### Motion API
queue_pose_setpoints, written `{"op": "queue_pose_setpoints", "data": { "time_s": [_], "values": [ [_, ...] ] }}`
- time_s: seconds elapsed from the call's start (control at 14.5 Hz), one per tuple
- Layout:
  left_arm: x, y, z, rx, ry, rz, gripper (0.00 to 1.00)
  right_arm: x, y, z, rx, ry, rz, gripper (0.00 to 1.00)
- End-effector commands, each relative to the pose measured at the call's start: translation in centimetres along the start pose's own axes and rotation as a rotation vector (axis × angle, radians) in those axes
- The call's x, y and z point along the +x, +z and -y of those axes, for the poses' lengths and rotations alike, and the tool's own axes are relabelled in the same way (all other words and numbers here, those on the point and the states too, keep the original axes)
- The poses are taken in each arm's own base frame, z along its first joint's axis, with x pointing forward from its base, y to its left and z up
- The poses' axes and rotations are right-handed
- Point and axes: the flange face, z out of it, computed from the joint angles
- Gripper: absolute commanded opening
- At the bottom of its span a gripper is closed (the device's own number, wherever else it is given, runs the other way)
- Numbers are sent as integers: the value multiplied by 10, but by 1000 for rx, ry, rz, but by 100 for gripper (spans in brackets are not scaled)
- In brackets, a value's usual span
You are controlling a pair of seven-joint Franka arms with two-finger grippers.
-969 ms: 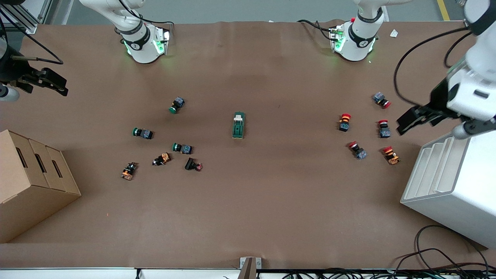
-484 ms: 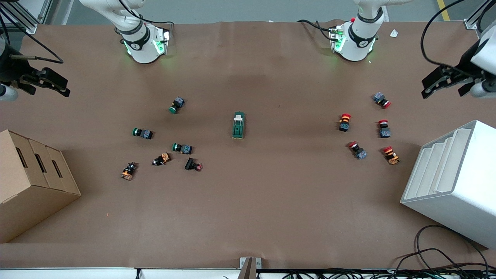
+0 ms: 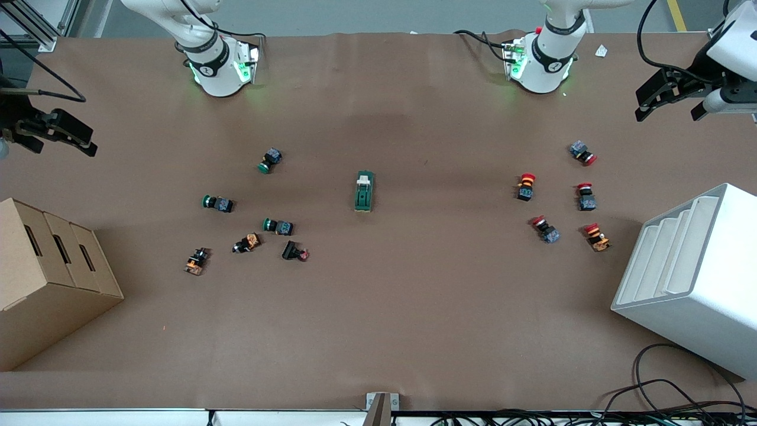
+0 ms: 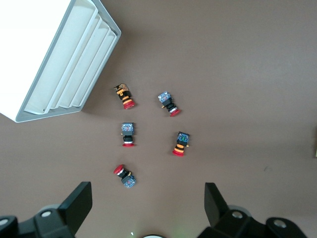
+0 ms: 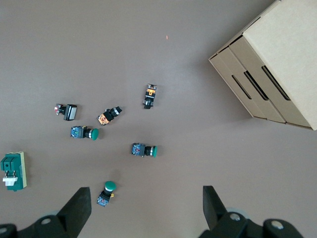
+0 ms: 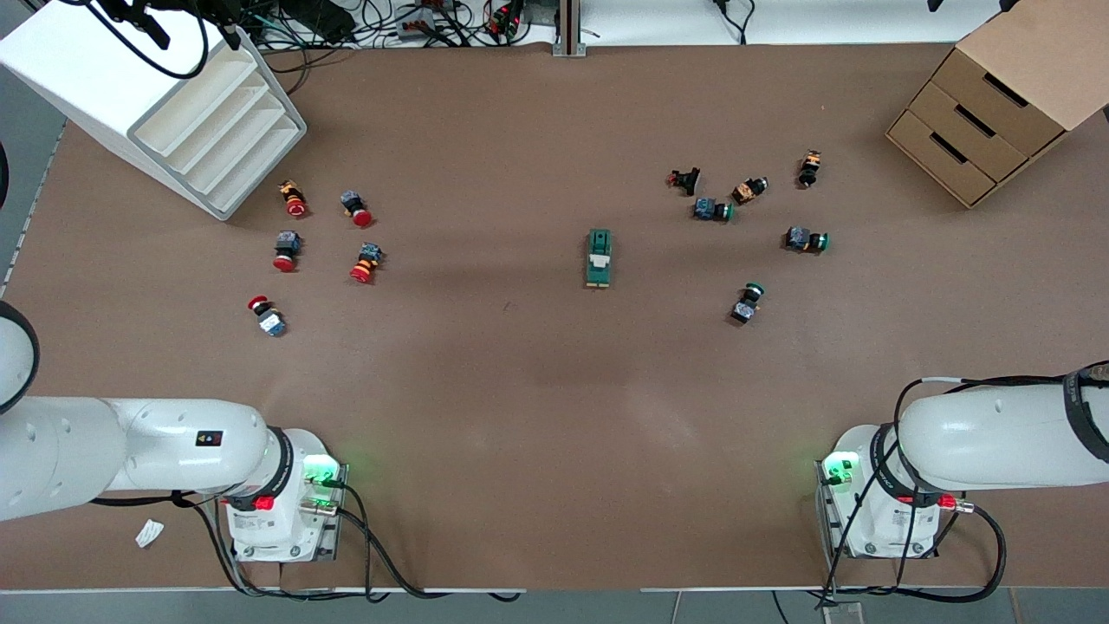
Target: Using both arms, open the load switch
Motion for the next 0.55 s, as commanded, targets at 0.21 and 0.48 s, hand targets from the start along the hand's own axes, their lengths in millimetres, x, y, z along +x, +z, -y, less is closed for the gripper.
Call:
{"op": "queue_pose_setpoints", "data": {
  "time_s": [0.21, 0.48],
  "values": [
    [21, -4, -2, -18, 13, 2, 100, -4, 0, 4, 9, -15, 42, 100],
    [21, -3, -5, -17, 20, 8, 100, -8, -3, 24, 15, -51, 41, 100]
  ]
}}
